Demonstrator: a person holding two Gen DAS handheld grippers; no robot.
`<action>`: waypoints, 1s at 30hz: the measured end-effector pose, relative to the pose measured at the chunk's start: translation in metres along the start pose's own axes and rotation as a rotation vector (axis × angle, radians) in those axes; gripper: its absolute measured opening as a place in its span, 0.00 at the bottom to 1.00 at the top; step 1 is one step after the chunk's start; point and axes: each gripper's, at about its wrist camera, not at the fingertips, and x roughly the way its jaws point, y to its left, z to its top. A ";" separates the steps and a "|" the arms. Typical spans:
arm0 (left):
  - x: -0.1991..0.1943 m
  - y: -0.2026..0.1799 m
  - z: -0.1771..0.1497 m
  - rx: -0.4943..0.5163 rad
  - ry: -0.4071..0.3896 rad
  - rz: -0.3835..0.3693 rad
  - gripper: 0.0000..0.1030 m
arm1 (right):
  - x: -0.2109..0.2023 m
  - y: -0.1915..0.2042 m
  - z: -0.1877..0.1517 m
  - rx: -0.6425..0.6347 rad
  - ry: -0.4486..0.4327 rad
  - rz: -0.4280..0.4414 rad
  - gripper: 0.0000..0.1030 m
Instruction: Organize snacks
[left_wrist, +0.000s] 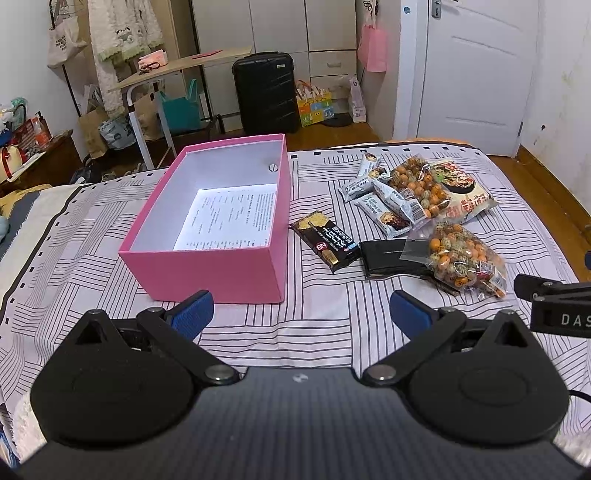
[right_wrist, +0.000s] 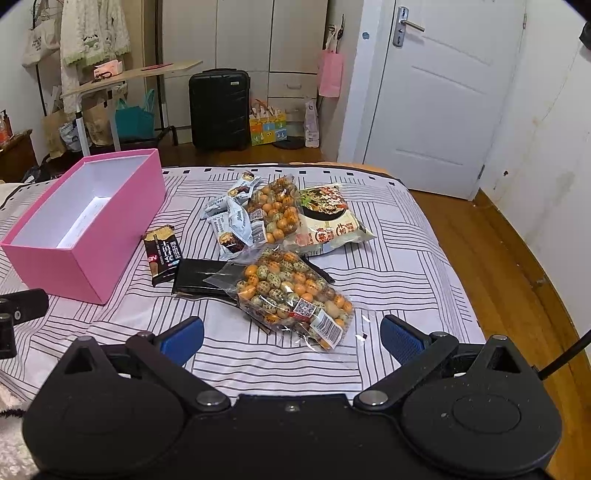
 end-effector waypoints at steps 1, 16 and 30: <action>0.000 0.000 0.000 -0.001 0.000 0.000 1.00 | 0.000 0.000 0.000 -0.001 -0.001 0.000 1.00; 0.004 -0.002 0.001 0.006 0.024 0.009 1.00 | -0.005 -0.013 0.004 -0.030 -0.049 0.141 1.00; 0.077 -0.049 0.023 0.059 0.033 -0.098 0.97 | 0.071 -0.030 -0.004 -0.405 -0.150 0.235 1.00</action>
